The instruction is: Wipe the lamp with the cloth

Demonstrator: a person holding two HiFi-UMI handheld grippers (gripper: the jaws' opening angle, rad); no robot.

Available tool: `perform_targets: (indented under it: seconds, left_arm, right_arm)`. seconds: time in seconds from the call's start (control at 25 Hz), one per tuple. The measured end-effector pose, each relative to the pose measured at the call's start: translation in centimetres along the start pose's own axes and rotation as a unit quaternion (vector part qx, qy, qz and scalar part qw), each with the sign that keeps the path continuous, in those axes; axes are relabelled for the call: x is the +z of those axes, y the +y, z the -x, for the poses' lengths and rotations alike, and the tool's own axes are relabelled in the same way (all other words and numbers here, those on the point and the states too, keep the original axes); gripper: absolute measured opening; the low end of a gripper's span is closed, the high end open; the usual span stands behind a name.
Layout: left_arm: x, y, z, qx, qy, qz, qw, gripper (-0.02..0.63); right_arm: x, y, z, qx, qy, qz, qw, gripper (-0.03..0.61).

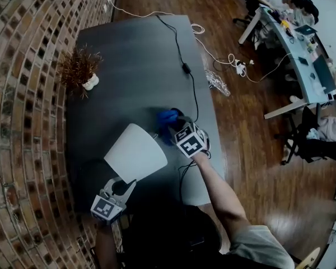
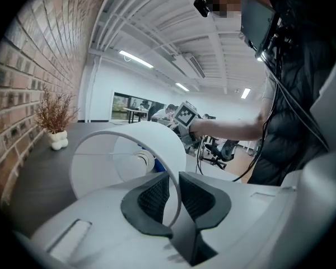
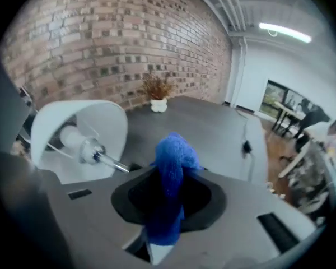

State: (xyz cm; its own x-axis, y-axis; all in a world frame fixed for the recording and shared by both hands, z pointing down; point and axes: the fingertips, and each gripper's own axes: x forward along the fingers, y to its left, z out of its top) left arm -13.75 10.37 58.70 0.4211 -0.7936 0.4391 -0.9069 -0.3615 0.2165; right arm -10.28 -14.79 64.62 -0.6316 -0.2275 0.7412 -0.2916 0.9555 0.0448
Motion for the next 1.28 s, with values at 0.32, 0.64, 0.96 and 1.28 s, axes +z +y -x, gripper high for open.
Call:
perform_targets:
  seconds: [0.32,0.64,0.96,1.28]
  left_arm:
    - [-0.3,0.2,-0.1,-0.005,0.005,-0.009,0.9999,0.059]
    - [-0.7,0.2,-0.2,-0.004,0.018,-0.018,0.9997,0.059]
    - [-1.6,-0.4,-0.5,-0.009,0.045,-0.021,0.9987,0.052]
    - [-2.0,-0.7,-0.5,-0.017,0.054,-0.024,0.9981,0.052]
  right_arm:
    - [2.0,-9.9,5.3,-0.105,-0.003,-0.019,0.994,0.091]
    - [3.7,4.6,-3.6,0.175,0.053,-0.008,0.983,0.092]
    - [0.1,-13.6,3.4,-0.179,0.075,0.050,0.980,0.091]
    - [4.5,-4.8,2.9,0.032,-0.039,0.029,0.998,0.091]
